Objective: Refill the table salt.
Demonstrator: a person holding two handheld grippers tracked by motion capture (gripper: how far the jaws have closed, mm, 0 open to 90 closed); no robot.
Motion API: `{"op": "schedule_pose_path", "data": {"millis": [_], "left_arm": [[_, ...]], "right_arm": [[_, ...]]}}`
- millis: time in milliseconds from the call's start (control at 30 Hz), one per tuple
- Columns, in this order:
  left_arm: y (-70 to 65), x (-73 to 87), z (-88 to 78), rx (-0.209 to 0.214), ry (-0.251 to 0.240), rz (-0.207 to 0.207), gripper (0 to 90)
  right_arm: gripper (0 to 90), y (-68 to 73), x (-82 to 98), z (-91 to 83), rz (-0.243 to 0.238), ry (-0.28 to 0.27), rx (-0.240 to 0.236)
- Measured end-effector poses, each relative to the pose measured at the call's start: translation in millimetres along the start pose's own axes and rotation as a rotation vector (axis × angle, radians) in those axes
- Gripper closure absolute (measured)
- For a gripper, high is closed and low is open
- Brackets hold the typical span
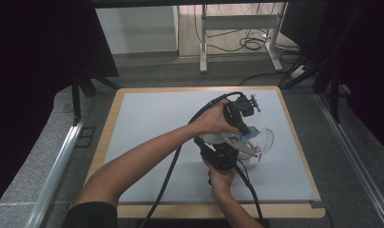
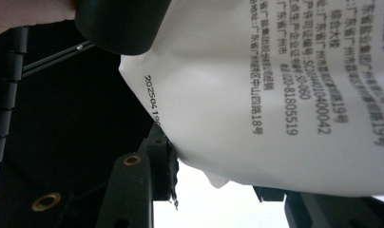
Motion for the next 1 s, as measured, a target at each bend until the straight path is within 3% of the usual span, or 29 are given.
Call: {"op": "schedule_pose_path", "data": {"millis": [1000], "left_arm": [[0.1, -0.9, 6.3, 0.009, 0.007, 0.004, 90.0]], "right_arm": [[58.8, -3.2, 2.8, -0.8, 0.016, 0.004, 0.013]]}}
Point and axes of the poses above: each handheld gripper's, and its own axes: z roughly forward along the jaws, x roughly out of its underside, y roughly to its left, the point moved 8 cm from there along z, roughly forward along the jaws, and after that the axes turned 7 degrees about y, right-handed, at the moved point
